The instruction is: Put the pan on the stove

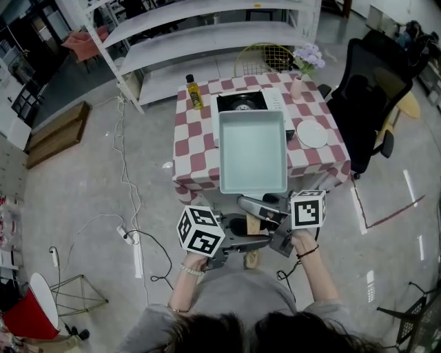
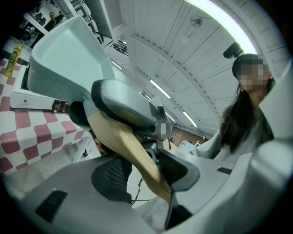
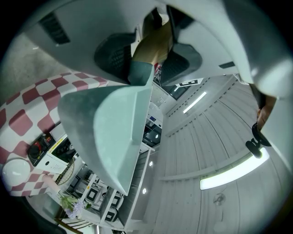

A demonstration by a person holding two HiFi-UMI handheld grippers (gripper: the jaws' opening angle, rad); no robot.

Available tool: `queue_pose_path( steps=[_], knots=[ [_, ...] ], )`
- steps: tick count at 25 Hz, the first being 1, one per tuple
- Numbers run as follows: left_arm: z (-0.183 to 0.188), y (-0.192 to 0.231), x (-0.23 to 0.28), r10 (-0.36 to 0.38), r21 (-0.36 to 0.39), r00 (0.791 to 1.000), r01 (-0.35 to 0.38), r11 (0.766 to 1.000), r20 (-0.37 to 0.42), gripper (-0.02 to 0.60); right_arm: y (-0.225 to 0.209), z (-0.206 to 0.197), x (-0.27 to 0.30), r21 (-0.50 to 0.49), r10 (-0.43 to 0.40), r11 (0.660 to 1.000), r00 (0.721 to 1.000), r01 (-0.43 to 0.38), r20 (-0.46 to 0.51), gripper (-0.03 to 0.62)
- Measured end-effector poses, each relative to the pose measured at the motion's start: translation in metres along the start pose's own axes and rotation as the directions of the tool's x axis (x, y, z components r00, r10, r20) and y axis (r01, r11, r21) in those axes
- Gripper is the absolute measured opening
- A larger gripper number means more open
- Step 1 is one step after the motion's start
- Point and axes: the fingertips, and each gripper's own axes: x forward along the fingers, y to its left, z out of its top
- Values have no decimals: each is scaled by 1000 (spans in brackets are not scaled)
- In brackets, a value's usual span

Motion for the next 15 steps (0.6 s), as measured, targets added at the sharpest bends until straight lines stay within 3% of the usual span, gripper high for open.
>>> queue_pose_path(
  steps=[15],
  knots=[
    [27, 33, -9, -2, 7, 1000, 2, 1000, 15, 199, -24, 32, 17, 2, -1, 1000, 1000, 1, 2, 187]
  ],
)
